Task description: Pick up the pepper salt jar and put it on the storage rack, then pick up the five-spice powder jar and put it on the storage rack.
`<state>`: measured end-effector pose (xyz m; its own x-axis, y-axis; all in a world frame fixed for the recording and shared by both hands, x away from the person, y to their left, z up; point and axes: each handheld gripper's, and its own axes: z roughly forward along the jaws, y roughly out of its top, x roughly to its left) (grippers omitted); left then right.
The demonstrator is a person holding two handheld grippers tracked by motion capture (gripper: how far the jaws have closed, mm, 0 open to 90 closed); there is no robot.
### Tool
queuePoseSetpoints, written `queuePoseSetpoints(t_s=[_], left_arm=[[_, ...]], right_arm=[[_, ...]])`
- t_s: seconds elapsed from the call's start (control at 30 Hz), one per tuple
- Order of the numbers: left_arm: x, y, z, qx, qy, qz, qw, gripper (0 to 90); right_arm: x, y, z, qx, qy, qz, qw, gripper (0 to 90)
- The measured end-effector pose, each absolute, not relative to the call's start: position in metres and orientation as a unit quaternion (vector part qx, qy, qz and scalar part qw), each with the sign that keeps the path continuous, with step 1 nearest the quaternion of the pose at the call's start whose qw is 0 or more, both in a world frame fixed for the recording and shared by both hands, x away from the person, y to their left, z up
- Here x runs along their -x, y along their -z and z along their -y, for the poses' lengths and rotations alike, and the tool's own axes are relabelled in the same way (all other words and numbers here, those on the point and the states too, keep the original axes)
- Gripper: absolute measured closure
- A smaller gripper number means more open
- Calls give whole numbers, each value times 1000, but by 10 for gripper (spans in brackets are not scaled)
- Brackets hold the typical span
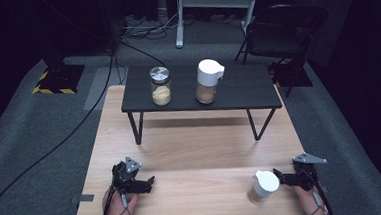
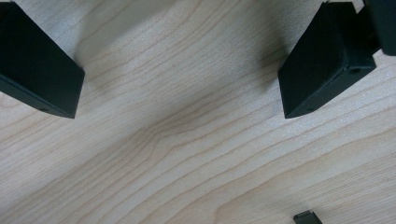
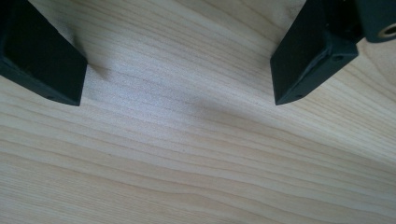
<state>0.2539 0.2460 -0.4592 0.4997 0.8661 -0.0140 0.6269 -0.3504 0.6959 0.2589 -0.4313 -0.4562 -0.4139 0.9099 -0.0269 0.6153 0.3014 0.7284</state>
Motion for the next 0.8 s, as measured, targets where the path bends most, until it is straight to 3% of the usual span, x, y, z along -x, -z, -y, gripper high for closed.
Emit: queuePoseSetpoints(t_s=[0.8], left_arm=[[-254,459,-246,-801,-181,-467,327,5]], right_arm=[[-243,458,435,-502,-343,-760,228,37]])
